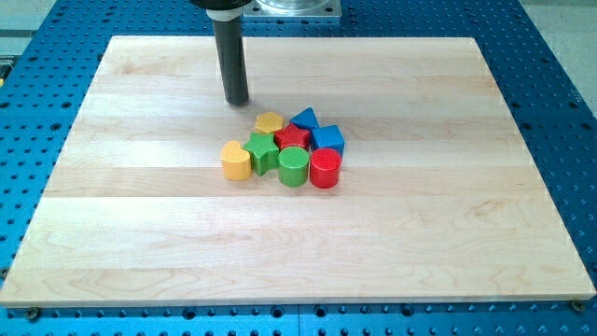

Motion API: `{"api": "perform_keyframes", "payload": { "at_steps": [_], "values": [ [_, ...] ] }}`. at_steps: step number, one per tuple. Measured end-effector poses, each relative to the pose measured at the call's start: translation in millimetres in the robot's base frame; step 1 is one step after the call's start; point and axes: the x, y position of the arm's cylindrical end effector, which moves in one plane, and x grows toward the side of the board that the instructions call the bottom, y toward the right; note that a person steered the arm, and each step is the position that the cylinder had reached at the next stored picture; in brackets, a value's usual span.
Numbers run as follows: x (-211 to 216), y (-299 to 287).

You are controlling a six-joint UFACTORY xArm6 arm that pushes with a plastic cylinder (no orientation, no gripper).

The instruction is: Push the triangle into the cube

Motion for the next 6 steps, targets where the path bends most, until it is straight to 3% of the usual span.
{"api": "perform_keyframes", "payload": {
  "at_steps": [2,6],
  "values": [
    [16.2,-3.7],
    [-6.1,19.4]
  ]
}}
